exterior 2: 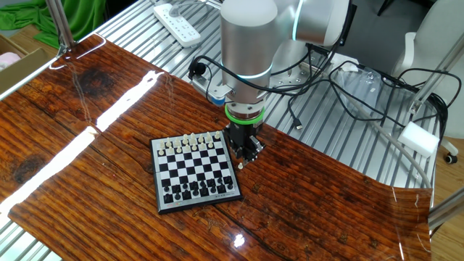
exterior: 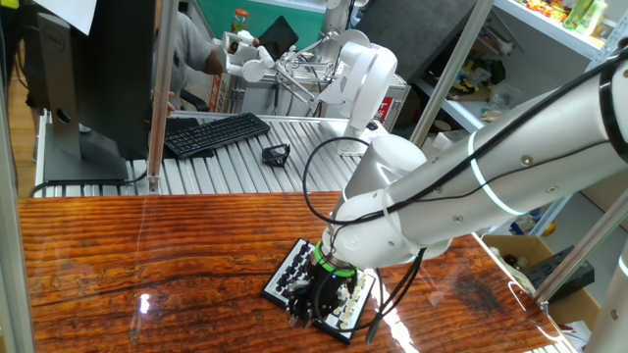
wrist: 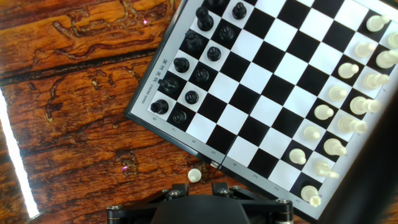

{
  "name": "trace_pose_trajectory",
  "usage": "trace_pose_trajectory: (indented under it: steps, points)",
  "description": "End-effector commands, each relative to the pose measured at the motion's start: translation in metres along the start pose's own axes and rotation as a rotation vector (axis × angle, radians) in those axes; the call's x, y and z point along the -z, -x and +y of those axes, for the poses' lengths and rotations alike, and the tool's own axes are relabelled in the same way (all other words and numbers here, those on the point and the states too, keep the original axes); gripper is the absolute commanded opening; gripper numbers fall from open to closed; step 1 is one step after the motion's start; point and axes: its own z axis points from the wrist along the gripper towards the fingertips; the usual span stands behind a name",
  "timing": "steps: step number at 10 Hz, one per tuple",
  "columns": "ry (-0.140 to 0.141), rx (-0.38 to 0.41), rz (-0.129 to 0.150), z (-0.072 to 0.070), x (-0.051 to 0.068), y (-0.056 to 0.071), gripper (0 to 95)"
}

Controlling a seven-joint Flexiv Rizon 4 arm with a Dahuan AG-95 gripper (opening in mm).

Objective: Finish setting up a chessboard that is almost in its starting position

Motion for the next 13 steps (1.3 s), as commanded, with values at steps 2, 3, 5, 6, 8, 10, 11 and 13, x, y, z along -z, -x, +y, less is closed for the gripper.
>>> trace_pose_trajectory:
  steps: [2,3,5,6,8,10,11,13]
  points:
    - [0.002,-0.002,-0.001,0.0000,-0.0003,0.0004,19.0]
    - [0.003,-0.001,-0.003,0.0001,-0.0005,0.0004,19.0]
    - [0.004,0.002,-0.008,0.0000,-0.0009,0.0005,19.0]
    - [0.006,0.005,-0.012,0.0000,-0.0011,0.0005,0.0]
    - [0.007,0.008,-0.017,0.0000,-0.0012,0.0004,0.0]
    - [0.008,0.009,-0.020,0.0001,-0.0011,0.0004,0.0]
    - [0.008,0.009,-0.022,0.0002,-0.0011,0.0003,0.0]
    - [0.008,0.009,-0.023,0.0003,-0.0010,0.0002,0.0]
